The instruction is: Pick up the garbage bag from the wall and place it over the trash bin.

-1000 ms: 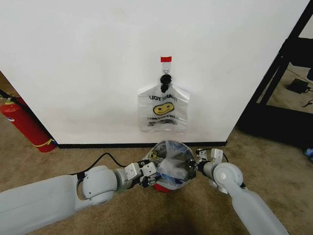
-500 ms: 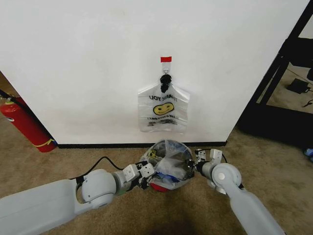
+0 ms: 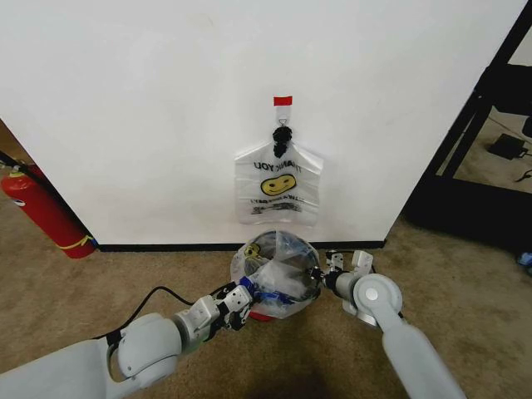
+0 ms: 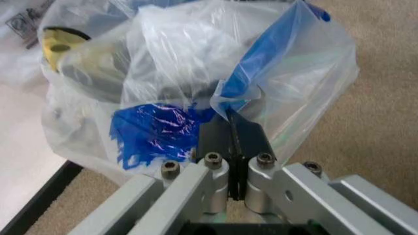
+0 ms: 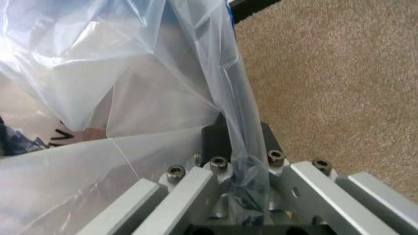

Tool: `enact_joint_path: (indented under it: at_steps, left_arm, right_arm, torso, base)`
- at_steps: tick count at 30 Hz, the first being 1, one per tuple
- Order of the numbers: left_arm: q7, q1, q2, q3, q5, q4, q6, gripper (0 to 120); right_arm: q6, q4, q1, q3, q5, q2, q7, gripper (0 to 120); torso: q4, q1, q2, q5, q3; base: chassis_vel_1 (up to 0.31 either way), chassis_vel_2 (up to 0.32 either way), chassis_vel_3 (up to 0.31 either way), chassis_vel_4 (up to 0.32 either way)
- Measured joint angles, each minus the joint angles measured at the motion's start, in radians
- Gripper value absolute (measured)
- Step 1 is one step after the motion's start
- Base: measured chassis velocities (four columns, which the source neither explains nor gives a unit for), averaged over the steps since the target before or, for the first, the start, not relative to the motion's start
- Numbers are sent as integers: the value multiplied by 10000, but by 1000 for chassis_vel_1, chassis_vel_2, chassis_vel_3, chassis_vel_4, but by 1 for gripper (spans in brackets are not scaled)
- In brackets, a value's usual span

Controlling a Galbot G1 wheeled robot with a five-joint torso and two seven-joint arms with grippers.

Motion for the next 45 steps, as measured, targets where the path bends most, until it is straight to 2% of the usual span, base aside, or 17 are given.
enact_joint_path:
  at_steps: [3, 8, 12, 15, 21, 23, 25, 27, 31, 42, 45]
  left_arm:
    - [16, 373, -145, -171, 410, 105, -188, 0]
    - [220, 1371, -1046, -889, 1362, 572, -501, 0]
    - [252, 1521, -1519, -945, 1731, 1053, -712, 0]
    - [299, 1801, -1690, -886, 2183, 1436, -978, 0]
    - [390, 2375, -1975, -1095, 2816, 1834, -1308, 0]
    - [396, 2286, -2312, -1131, 2791, 2258, -1351, 0]
    - [390, 2222, -2381, -1112, 2716, 2350, -1327, 0]
    - [328, 1920, -2784, -968, 2520, 2925, -1245, 0]
    - [301, 1803, -3239, -701, 2773, 3461, -1239, 0]
    - [180, 1687, -3650, -457, 3096, 4203, -1391, 0]
    - [-37, 1713, -3681, -454, 3115, 4148, -1368, 0]
  right_arm:
    - [0, 26, -5, 145, 169, 52, 112, 0]
    - [-3, 208, -9, 585, 912, 179, 470, 0]
    - [-12, 502, -126, 835, 1400, 421, 877, 0]
    - [-17, 639, -285, 1114, 1574, 788, 1218, 0]
    - [-22, 789, -483, 1145, 1597, 785, 1298, 0]
    - [-22, 850, -511, 1100, 1606, 679, 1359, 0]
    - [-22, 850, -509, 1090, 1606, 672, 1375, 0]
    - [-23, 850, -468, 1061, 1607, 723, 1472, 0]
    - [-27, 850, -396, 1073, 1603, 941, 1630, 0]
    - [-30, 882, -521, 1007, 1545, 937, 1761, 0]
    - [-25, 861, -529, 935, 1328, 957, 1659, 0]
  torso:
    - [0, 0, 0, -2, 0]
    - [2, 0, 0, -1, 0]
    - [0, 0, 0, -2, 0]
    - [0, 0, 0, 0, 0]
    - [4, 0, 0, 1, 0]
    - [1, 0, 0, 0, 0]
    - [1, 0, 0, 0, 0]
    - [-1, 0, 0, -1, 1]
    - [2, 1, 0, -1, 1]
    - [0, 1, 0, 0, 1]
    - [0, 1, 0, -2, 1]
  base:
    - [0, 0, 0, 0]
    - [0, 0, 0, 0]
    - [0, 0, 0, 0]
    - [0, 0, 0, 0]
    - [0, 0, 0, 0]
    - [0, 0, 0, 0]
    - [0, 0, 0, 0]
    - [0, 0, 0, 0]
    - [0, 0, 0, 0]
    - [0, 0, 0, 0]
    - [0, 0, 0, 0]
